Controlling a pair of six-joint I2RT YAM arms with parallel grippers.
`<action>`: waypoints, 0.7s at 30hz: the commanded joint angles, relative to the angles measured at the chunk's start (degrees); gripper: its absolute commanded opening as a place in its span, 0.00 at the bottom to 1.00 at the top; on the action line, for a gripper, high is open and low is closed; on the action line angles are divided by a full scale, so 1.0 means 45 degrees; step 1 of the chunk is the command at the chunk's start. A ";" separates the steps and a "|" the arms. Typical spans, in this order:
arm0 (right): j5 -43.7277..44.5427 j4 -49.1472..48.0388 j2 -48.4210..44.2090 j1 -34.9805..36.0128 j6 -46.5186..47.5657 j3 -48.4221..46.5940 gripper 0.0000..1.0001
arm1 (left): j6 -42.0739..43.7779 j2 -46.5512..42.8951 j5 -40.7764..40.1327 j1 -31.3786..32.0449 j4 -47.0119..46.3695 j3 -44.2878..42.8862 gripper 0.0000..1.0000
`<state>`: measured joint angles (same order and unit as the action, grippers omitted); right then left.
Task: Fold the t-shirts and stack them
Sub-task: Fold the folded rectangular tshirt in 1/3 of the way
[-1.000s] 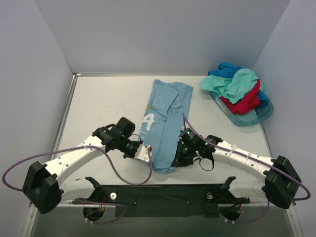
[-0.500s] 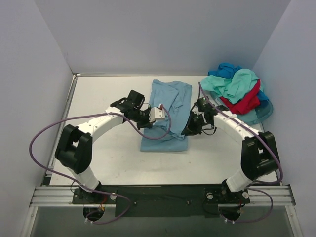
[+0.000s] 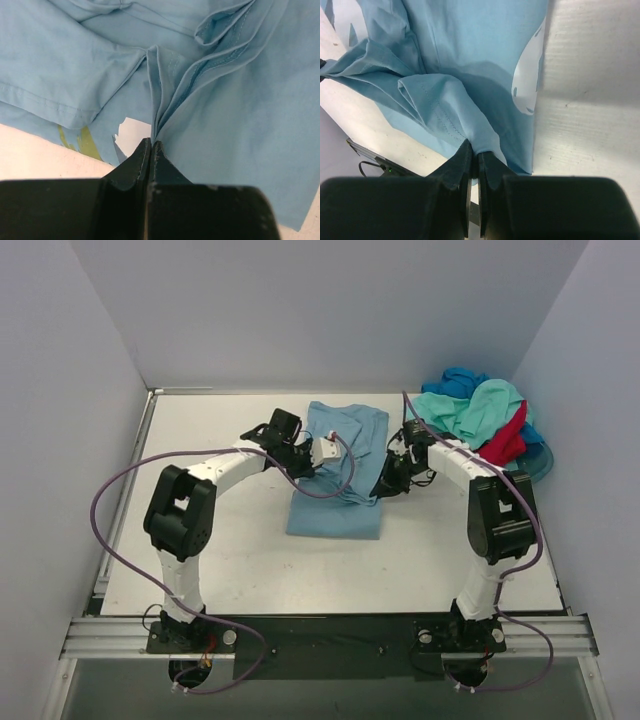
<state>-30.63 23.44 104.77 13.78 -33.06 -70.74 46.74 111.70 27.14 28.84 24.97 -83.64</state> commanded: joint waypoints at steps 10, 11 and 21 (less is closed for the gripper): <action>0.0438 0.0921 0.1209 -0.0660 0.0568 -0.1719 0.37 | -0.0735 0.0607 -0.0872 -0.0432 -0.0628 -0.0750 0.22; 0.0633 0.1059 0.1190 -0.0718 0.0646 -0.2031 0.38 | -0.0874 0.0607 -0.1183 -0.0452 -0.0627 -0.0789 0.26; 0.2705 0.2075 -0.0899 -0.0505 0.1974 -0.1822 0.36 | -0.1969 -0.0231 -0.1656 -0.0823 -0.0337 -0.1393 0.52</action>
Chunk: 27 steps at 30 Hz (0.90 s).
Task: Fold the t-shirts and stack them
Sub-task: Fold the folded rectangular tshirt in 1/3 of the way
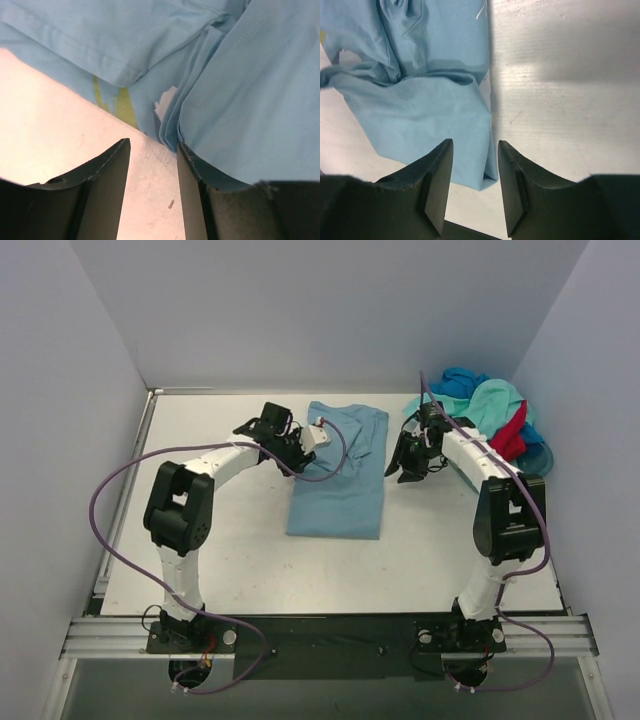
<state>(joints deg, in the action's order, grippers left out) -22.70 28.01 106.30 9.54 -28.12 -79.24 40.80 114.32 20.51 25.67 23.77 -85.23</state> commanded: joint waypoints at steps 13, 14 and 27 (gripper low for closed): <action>-0.0660 0.0142 0.1805 0.1220 0.0605 -0.1137 0.00 | 0.0701 0.0043 0.1892 0.0253 -0.0141 0.0190 0.22; -0.0446 0.0220 0.2175 0.1123 0.0546 -0.1257 0.00 | 0.0429 0.0315 0.1616 0.0194 -0.0861 0.0190 0.22; 0.1158 0.0789 -0.1057 0.2057 0.1756 -0.0264 0.00 | -0.0412 -0.0440 0.1651 0.0076 0.0299 -0.0708 0.25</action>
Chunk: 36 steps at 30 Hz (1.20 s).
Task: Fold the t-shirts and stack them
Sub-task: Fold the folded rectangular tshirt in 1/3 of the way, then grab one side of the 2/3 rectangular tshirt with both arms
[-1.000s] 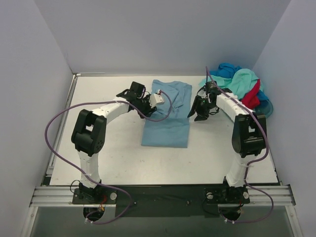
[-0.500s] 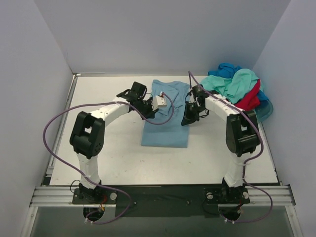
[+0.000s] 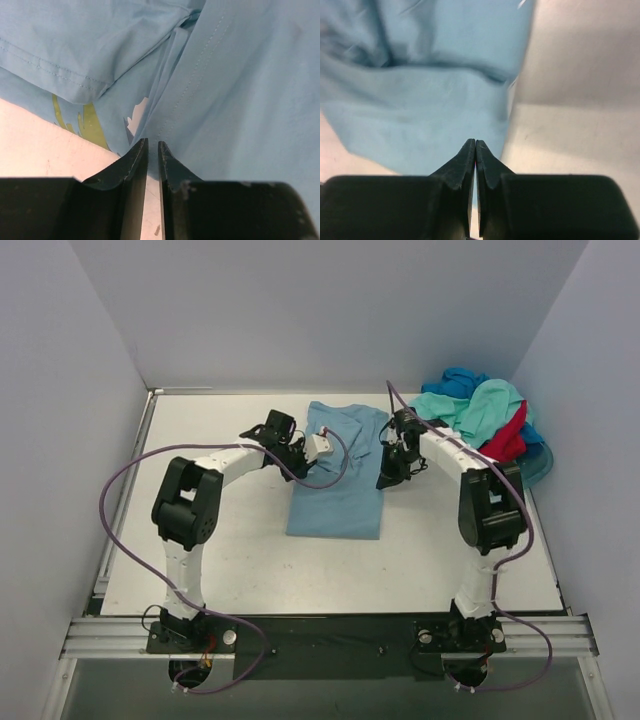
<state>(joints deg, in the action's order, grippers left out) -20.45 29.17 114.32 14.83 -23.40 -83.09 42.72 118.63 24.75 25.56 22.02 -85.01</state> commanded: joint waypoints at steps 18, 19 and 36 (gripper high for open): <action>-0.0906 -0.1658 -0.3352 0.1431 -0.1031 0.6645 0.00 | -0.1858 -0.3842 0.1121 0.1292 0.0360 0.4926 0.28; -0.0944 -0.1522 -0.3722 0.1392 -0.1089 0.6725 0.00 | -0.1586 -0.3900 0.1043 0.1312 0.0399 0.4985 0.28; 0.0384 -0.0053 -0.5739 0.1002 -0.2377 0.7468 0.44 | 0.5134 -0.6559 0.0282 0.3655 0.1594 0.6995 0.55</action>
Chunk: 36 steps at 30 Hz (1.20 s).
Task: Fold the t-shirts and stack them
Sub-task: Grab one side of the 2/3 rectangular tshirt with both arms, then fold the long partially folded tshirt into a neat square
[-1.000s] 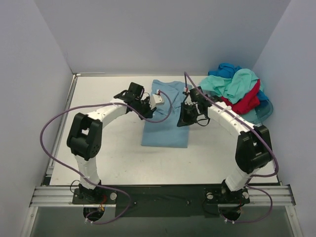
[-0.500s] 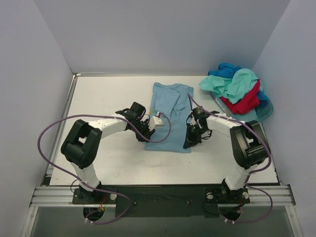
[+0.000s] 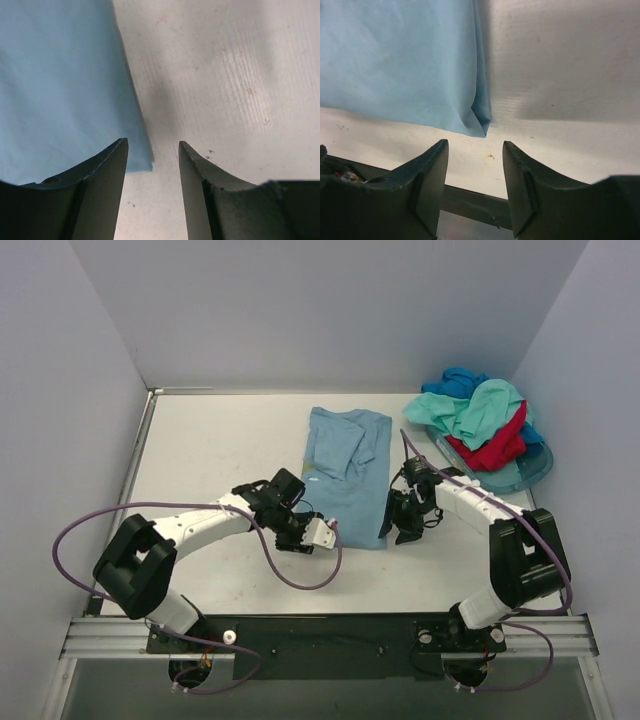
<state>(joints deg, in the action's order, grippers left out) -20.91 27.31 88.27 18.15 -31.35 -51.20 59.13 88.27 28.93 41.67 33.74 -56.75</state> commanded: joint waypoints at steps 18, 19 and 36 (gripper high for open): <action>-0.1369 -0.1502 0.0135 -0.0421 -0.1295 0.1944 0.00 | 0.0883 0.1148 -0.2269 0.0232 -0.0977 0.0816 0.00; -0.1312 -0.1054 -0.0101 -0.0343 -0.1198 0.1944 0.00 | 0.0863 0.0992 -0.2210 0.0232 -0.0316 0.0621 0.00; -0.0706 0.4750 -0.9126 0.5341 -0.5023 0.2161 0.00 | -0.1261 -0.5942 0.2537 0.1111 0.8308 -0.1154 0.00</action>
<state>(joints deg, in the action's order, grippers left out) -25.63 38.96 50.02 39.81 -47.03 -37.85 59.27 64.82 33.23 46.68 62.89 -55.55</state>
